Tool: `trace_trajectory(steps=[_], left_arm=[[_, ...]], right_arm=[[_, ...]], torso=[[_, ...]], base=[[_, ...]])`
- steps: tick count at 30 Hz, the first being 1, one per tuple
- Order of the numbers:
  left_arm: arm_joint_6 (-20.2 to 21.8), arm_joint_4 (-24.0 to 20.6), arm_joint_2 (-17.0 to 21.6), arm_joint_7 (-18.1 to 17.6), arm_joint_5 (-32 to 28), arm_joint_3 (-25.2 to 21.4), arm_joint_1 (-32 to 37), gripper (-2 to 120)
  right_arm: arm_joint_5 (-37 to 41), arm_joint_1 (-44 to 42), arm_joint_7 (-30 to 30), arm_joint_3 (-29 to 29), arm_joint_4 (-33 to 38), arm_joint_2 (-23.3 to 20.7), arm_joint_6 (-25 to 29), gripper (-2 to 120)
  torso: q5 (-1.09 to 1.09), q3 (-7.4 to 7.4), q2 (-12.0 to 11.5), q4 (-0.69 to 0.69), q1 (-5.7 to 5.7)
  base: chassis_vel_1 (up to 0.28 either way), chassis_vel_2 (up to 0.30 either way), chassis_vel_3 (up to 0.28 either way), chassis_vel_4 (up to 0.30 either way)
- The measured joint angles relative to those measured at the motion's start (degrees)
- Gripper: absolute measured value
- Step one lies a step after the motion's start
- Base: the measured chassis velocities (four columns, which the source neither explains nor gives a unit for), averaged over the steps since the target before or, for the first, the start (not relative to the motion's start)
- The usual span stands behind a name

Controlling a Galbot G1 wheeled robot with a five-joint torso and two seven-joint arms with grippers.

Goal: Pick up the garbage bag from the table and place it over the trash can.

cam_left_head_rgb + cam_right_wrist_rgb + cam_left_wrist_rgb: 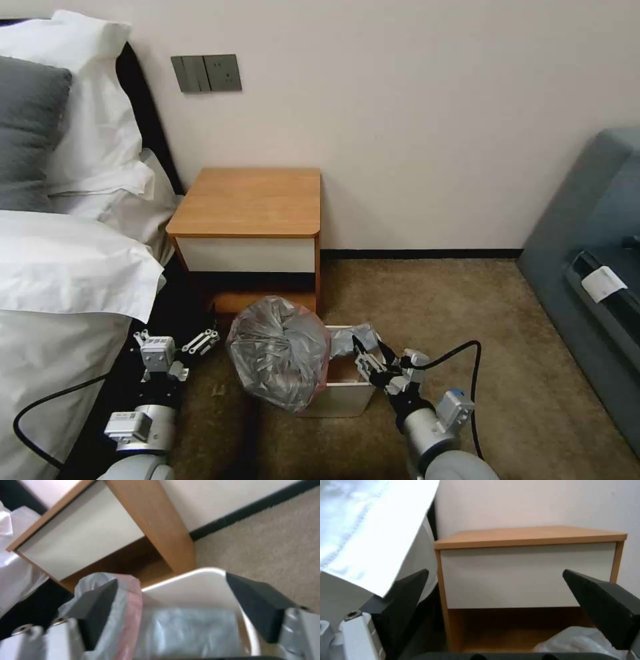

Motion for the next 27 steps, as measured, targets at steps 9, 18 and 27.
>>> trace_trajectory(steps=[9, 18, 27], left_arm=[[0.65, -0.69, -0.16, 0.03, 0.90, 1.43, 0.08, 100], [5.04, -2.65, -0.10, 0.46, 3.50, 7.92, 0.09, 100], [15.81, 0.12, 2.02, -4.60, 6.27, 15.21, -3.48, 100]], right_arm=[[-2.17, -1.73, 0.37, 0.12, 3.50, 0.08, 2.39, 100], [-2.80, 0.30, 0.88, 0.55, 5.12, 1.46, 2.84, 100], [-1.24, -0.16, 1.59, 1.14, 5.86, 3.06, 2.93, 100]], torso=[[0.00, 0.00, 0.00, 0.00, 0.00], [0.01, 0.00, 0.00, 0.00, 0.00], [0.00, 0.00, 0.00, 0.00, 0.00]], base=[[0.000, 0.000, 0.000, 0.000], [0.000, 0.000, 0.000, 0.000], [0.000, 0.000, 0.000, 0.000]])
